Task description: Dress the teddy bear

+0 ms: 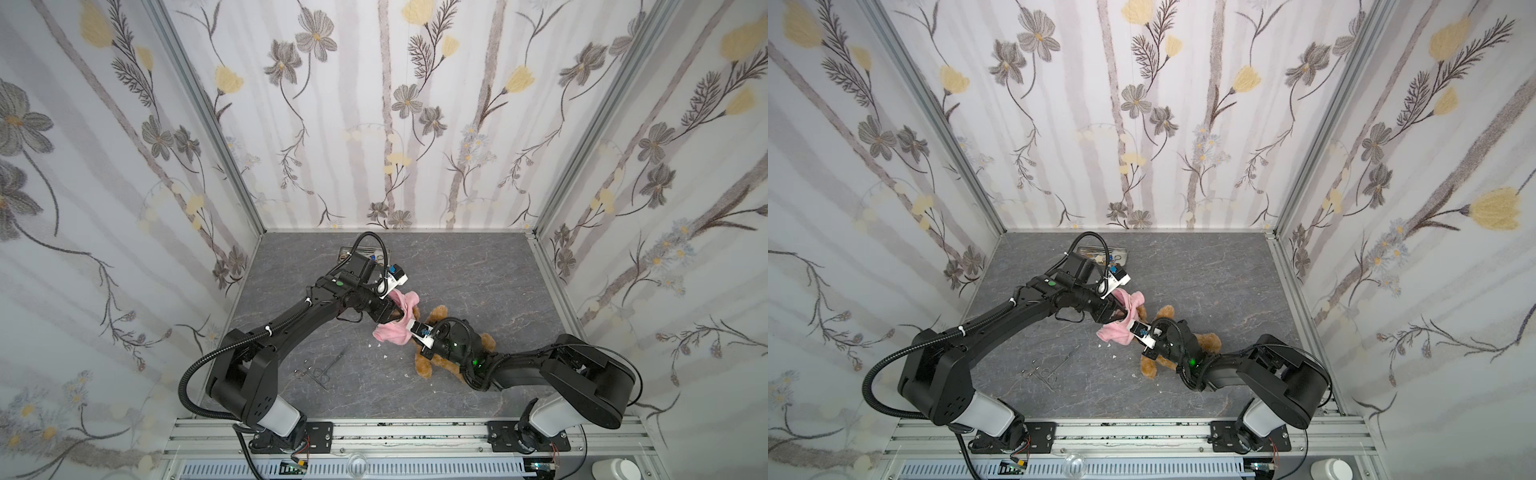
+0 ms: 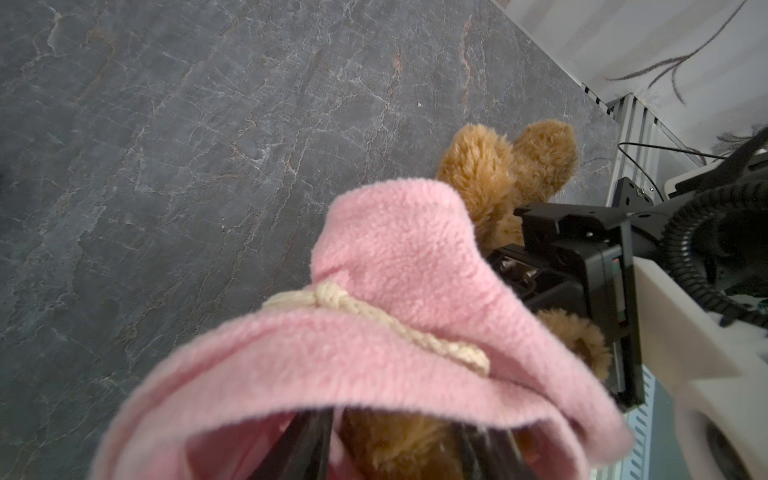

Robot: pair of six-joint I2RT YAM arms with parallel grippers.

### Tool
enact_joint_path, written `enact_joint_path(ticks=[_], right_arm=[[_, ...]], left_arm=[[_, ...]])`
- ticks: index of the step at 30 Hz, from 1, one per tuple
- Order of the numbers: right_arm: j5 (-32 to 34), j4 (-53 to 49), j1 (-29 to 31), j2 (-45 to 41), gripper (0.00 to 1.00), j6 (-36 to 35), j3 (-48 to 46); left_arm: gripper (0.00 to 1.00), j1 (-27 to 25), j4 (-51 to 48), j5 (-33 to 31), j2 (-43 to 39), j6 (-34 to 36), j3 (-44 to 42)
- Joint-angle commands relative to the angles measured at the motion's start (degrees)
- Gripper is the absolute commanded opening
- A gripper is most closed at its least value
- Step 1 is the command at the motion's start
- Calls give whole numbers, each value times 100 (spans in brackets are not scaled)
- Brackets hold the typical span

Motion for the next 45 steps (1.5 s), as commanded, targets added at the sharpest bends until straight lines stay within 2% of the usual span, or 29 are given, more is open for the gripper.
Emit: enact_joint_path(ticks=[1, 13, 19, 24, 32, 40, 44, 45], right_arm=[[-136, 258, 2, -50, 15, -92, 50], [-220, 686, -38, -88, 15, 128, 26], [-333, 1004, -39, -81, 15, 219, 56], [-429, 1389, -23, 18, 16, 453, 149], [-75, 2187, -3, 360, 18, 739, 279], [127, 2431, -80, 527, 21, 691, 165], [231, 2372, -185, 440, 27, 690, -137], [273, 2323, -188, 394, 29, 699, -192]], left_arm=[[47, -11, -84, 232, 70, 333, -7], [58, -164, -86, 949, 105, 393, -358], [65, -211, -21, 1257, 290, 79, -259], [64, -258, 58, 1303, 528, -253, -177], [45, -305, 390, 1875, 511, -604, -277], [17, -218, 415, 1583, 285, -686, -387], [1, -83, 457, 1432, 168, -745, -318], [0, -42, 480, 1373, 127, -761, -291]])
